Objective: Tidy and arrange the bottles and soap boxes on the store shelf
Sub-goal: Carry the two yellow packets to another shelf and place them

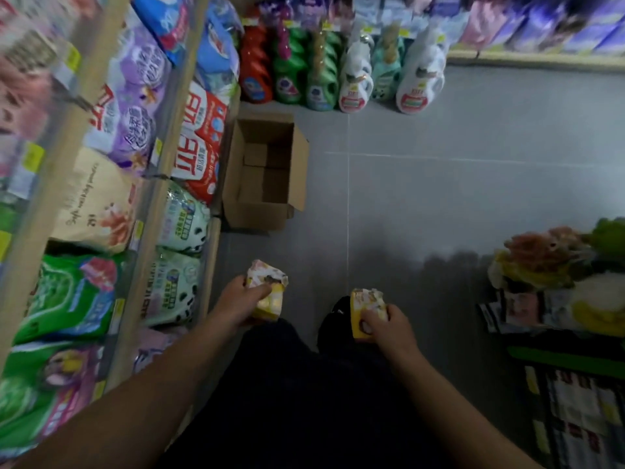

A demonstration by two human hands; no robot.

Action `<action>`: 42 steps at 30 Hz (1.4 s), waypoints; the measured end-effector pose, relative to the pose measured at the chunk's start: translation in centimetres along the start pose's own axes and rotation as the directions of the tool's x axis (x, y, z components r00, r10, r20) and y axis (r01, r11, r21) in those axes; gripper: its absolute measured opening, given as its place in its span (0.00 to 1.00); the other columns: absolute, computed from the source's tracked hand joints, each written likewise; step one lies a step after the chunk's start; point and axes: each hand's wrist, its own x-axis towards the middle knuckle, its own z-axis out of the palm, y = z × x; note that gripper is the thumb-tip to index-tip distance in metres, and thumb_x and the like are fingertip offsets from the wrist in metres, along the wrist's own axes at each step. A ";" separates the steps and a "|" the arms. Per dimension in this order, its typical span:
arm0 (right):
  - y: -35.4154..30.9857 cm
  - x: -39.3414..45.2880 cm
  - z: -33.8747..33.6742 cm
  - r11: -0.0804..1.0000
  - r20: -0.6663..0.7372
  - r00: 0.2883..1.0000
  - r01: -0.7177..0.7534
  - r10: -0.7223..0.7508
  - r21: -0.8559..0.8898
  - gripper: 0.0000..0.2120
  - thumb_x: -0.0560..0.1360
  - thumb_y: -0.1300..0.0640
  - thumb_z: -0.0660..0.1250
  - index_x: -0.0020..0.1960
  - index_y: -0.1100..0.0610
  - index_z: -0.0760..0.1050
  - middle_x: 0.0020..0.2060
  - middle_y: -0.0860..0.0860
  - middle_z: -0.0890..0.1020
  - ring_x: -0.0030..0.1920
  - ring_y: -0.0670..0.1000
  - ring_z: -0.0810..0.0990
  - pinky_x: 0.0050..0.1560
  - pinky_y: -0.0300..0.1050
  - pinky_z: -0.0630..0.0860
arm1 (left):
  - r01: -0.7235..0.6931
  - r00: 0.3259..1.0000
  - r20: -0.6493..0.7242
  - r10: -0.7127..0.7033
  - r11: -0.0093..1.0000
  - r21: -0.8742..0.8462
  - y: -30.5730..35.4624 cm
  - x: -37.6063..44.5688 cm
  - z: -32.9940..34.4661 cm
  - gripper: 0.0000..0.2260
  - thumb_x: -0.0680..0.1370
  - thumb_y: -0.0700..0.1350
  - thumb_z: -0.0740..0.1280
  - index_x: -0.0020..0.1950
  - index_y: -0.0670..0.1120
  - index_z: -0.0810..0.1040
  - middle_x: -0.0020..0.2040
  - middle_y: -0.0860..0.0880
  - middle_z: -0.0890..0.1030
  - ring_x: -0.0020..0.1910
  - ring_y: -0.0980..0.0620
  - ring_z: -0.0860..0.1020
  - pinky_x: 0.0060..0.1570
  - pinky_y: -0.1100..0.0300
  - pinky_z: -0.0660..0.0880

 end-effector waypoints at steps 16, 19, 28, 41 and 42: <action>-28.6 21.3 -0.9 0.966 0.212 0.974 0.128 -0.080 -0.225 0.08 0.76 0.56 0.68 0.52 0.58 0.74 0.47 0.58 0.79 0.37 0.56 0.84 0.29 0.43 0.78 | 0.082 0.983 -0.116 -0.140 0.911 -0.404 21.1 13.0 3.6 0.19 0.75 0.48 0.72 0.63 0.44 0.75 0.58 0.42 0.79 0.53 0.42 0.80 0.50 0.43 0.80; -34.0 24.6 -0.3 0.929 0.216 0.968 0.194 -0.129 -0.314 0.12 0.75 0.56 0.68 0.55 0.61 0.75 0.46 0.57 0.80 0.38 0.54 0.82 0.26 0.40 0.75 | 0.045 0.992 -0.099 -0.079 0.948 -0.314 25.0 15.3 2.9 0.18 0.75 0.49 0.71 0.62 0.45 0.75 0.57 0.44 0.79 0.52 0.44 0.79 0.47 0.46 0.81; -49.2 33.5 3.2 0.842 0.326 0.935 0.286 -0.140 -0.457 0.10 0.75 0.55 0.68 0.53 0.58 0.75 0.41 0.54 0.81 0.30 0.52 0.84 0.27 0.43 0.79 | 0.010 0.971 -0.232 -0.064 0.974 -0.227 32.9 22.3 1.5 0.14 0.75 0.52 0.71 0.55 0.47 0.72 0.49 0.49 0.75 0.43 0.56 0.74 0.37 0.61 0.69; -55.8 57.5 23.0 0.430 0.650 0.760 0.588 -0.001 -0.686 0.12 0.72 0.52 0.70 0.55 0.53 0.75 0.44 0.48 0.79 0.41 0.45 0.78 0.26 0.32 0.68 | 0.038 0.736 -0.345 -0.582 0.545 -0.838 31.2 44.1 4.8 0.25 0.70 0.58 0.72 0.65 0.54 0.72 0.57 0.51 0.79 0.54 0.47 0.80 0.54 0.45 0.79; -54.6 59.5 25.0 0.403 0.668 0.744 0.609 0.009 -0.684 0.13 0.72 0.52 0.70 0.55 0.53 0.75 0.44 0.47 0.79 0.41 0.44 0.78 0.25 0.30 0.68 | 0.033 0.720 -0.328 -0.611 0.502 -0.864 30.0 46.7 5.2 0.25 0.69 0.58 0.71 0.65 0.53 0.73 0.57 0.50 0.79 0.54 0.46 0.80 0.53 0.44 0.79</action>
